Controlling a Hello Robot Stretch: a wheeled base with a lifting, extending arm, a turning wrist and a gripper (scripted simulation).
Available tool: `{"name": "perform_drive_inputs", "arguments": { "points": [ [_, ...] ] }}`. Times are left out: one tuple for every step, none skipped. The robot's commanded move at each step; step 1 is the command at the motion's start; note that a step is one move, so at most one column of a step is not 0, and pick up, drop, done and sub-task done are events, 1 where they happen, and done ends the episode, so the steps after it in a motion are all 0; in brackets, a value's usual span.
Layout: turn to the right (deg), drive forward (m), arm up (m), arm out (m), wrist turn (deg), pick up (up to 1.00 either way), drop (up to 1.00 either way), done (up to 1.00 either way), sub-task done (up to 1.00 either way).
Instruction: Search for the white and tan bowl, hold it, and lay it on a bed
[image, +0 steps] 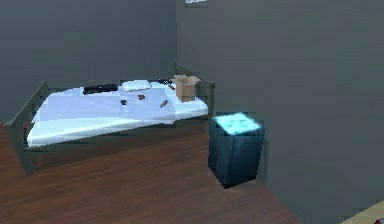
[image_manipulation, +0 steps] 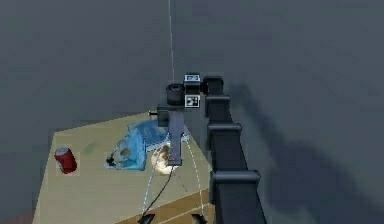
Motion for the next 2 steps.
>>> {"name": "perform_drive_inputs", "arguments": {
  "points": [
    [0.0, 0.00, 0.00, 0.00, 45.0, 0.00, 0.00, 0.00, 0.00],
    [0.0, 0.00, 0.00, 0.00, 45.0, 0.00, 0.00, 0.00, 0.00]
  ]
}}
